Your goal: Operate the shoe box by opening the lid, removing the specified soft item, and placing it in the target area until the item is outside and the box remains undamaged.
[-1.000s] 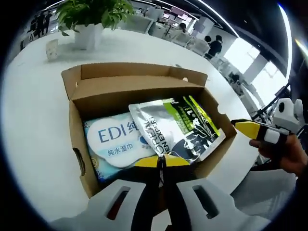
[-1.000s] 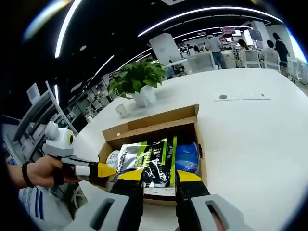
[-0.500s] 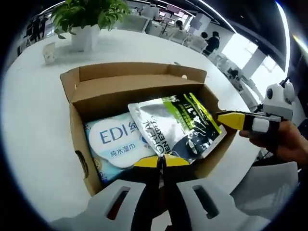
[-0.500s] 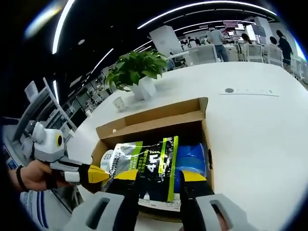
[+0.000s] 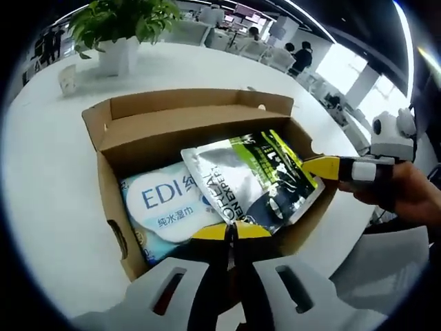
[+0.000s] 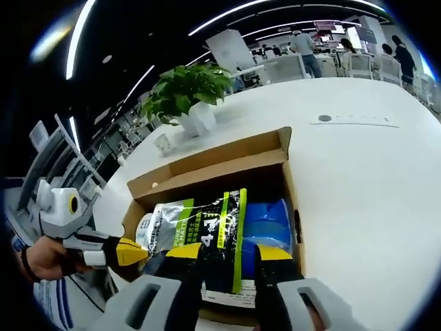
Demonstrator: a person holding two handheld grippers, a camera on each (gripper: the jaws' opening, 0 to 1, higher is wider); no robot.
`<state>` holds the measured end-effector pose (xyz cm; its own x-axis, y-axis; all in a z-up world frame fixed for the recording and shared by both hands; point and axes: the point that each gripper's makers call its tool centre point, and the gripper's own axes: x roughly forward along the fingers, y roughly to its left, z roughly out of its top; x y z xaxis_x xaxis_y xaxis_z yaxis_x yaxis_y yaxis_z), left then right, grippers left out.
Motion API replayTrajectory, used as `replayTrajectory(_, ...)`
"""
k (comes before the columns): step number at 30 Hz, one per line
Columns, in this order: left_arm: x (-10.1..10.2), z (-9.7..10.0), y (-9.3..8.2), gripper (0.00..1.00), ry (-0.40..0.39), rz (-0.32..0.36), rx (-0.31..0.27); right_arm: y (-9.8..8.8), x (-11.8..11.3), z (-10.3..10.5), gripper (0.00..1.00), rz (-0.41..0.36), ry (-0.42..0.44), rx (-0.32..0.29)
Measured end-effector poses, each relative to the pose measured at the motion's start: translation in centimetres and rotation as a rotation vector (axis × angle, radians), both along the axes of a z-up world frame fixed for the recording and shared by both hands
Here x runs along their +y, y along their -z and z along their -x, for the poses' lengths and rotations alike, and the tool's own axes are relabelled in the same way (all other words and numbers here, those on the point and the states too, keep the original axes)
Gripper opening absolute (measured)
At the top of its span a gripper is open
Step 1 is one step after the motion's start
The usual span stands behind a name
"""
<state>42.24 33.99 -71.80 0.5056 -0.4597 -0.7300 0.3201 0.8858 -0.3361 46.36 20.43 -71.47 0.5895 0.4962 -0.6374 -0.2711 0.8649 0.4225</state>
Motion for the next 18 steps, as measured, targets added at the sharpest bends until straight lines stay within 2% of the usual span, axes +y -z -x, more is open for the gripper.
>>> replayTrajectory(4,0.0,0.0,0.0,0.01,-0.001,0.000,-0.001,0.0,0.1,0.0,0.25,0.001,0.001,0.015)
replayTrajectory(10,0.0,0.0,0.0,0.01,-0.001,0.000,0.001,-0.7,0.3,-0.6,0.23,-0.012,-0.003,-0.002)
replayTrajectory(18,0.0,-0.1,0.1,0.01,0.002,-0.005,0.003,0.0,1.2,-0.9,0.24,0.016,-0.059,0.041)
